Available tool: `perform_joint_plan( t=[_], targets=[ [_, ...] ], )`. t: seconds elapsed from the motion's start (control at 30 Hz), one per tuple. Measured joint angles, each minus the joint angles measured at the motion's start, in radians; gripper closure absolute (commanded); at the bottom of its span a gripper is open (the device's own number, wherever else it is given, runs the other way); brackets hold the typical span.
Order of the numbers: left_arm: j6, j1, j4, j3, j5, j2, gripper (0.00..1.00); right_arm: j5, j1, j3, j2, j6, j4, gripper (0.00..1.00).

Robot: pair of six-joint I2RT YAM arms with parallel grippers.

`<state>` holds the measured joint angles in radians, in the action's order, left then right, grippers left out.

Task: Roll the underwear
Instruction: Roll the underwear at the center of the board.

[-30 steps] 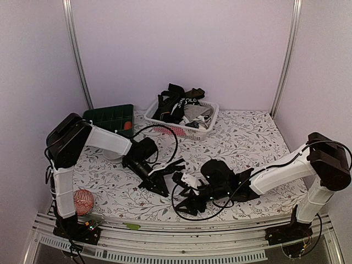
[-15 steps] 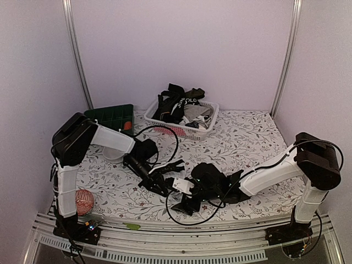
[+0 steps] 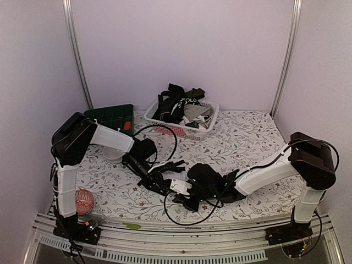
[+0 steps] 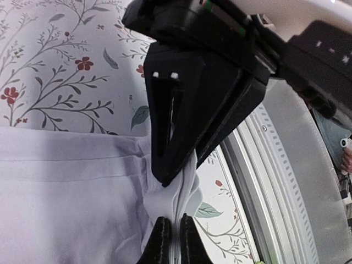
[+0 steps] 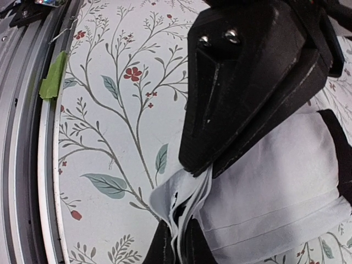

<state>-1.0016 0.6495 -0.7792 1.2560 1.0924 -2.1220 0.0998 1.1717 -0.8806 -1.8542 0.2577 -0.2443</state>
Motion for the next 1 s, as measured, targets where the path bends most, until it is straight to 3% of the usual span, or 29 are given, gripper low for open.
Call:
perform_joint_plan(
  t=[0.2, 0.3, 0.4, 0.63, 0.8, 1.0],
  targets=[
    [0.076, -0.047, 0.035, 0.0, 0.014, 0.009, 0.58, 0.062, -0.017, -0.036, -0.018, -0.055, 0.021, 1.0],
    [0.133, -0.105, 0.069, -0.008, 0.013, 0.065, 0.51, 0.159, -0.048, -0.051, -0.032, -0.115, 0.037, 1.0],
    [0.197, -0.174, 0.159, -0.073, -0.006, 0.204, 0.49, 0.281, -0.097, -0.088, -0.072, -0.195, 0.056, 1.0],
    [0.281, -0.258, 0.418, -0.409, -0.109, 0.594, 0.47, 0.549, -0.205, -0.183, -0.172, -0.4, 0.092, 1.0],
    [0.238, -0.157, 0.568, -0.61, -0.255, 0.793, 0.47, 0.703, -0.253, -0.221, -0.24, -0.526, 0.089, 1.0],
    [0.14, 0.037, 0.746, -0.741, -0.428, 0.845, 0.49, 0.839, -0.296, -0.269, -0.319, -0.63, 0.086, 1.0]
  ],
)
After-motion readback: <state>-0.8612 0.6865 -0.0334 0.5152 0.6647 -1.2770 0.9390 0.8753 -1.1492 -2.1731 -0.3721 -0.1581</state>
